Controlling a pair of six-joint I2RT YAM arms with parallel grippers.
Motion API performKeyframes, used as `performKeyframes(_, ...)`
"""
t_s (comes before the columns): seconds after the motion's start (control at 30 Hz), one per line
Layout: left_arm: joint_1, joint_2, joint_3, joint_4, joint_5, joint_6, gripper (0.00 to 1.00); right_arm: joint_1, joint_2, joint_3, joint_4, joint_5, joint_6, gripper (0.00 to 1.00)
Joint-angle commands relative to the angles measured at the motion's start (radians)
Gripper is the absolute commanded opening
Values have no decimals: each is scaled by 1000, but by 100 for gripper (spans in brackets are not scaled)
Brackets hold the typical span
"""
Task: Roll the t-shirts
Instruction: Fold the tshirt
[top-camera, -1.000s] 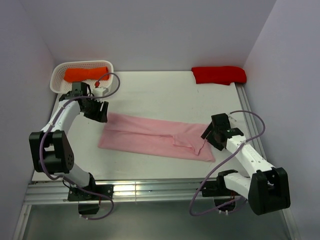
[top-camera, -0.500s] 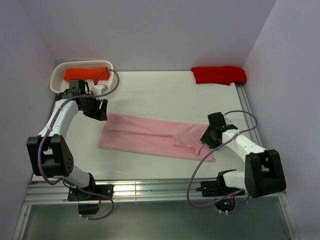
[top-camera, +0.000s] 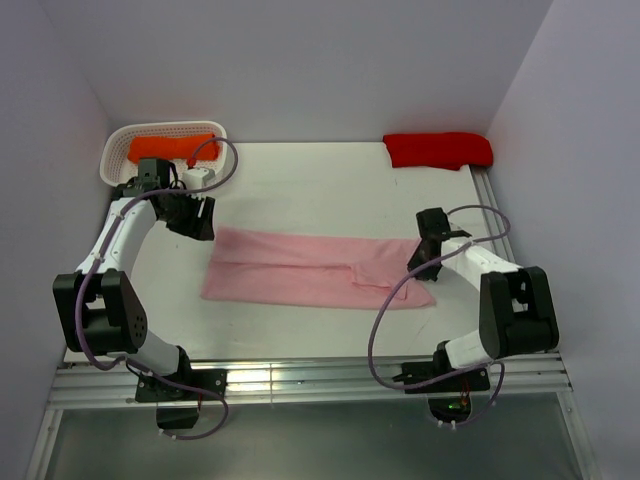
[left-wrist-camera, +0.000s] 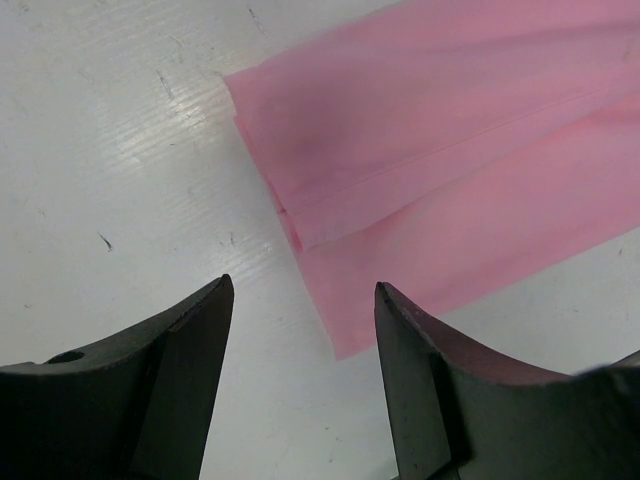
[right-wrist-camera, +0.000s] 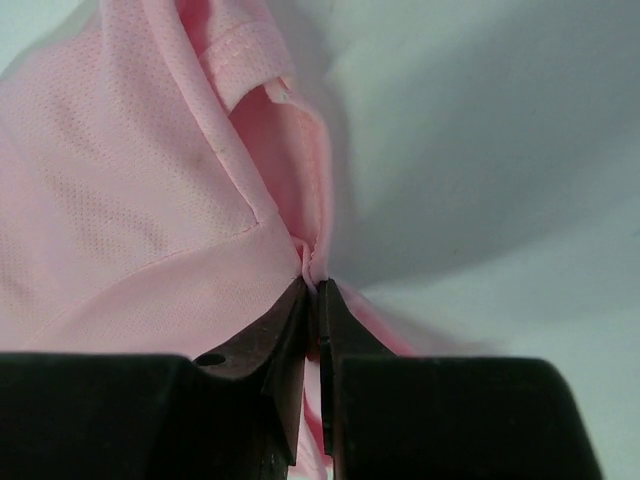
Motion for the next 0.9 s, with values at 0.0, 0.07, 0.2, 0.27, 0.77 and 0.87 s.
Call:
performKeyframes(0.0, 2, -15, 33, 3, 25, -13, 64, -66, 60, 91, 11, 35, -71, 12)
performKeyframes(0.07, 2, 0, 35, 10, 23, -25, 64, -107, 105, 144, -1, 44, -103, 11)
performKeyframes(0.2, -1, 31, 38, 22, 26, -49, 64, -184, 183, 237, -36, 82, -163, 11)
performKeyframes(0.27, -2, 49, 35, 26, 31, -59, 65, -213, 232, 287, -45, 110, -181, 11)
performKeyframes(0.77, -19, 267, 150, 46, 204, -108, 74, -276, 168, 312, -111, 196, -187, 61)
performKeyframes(0.87, -19, 339, 214, 28, 279, -131, 75, -257, 53, 289, -151, 180, -155, 62)
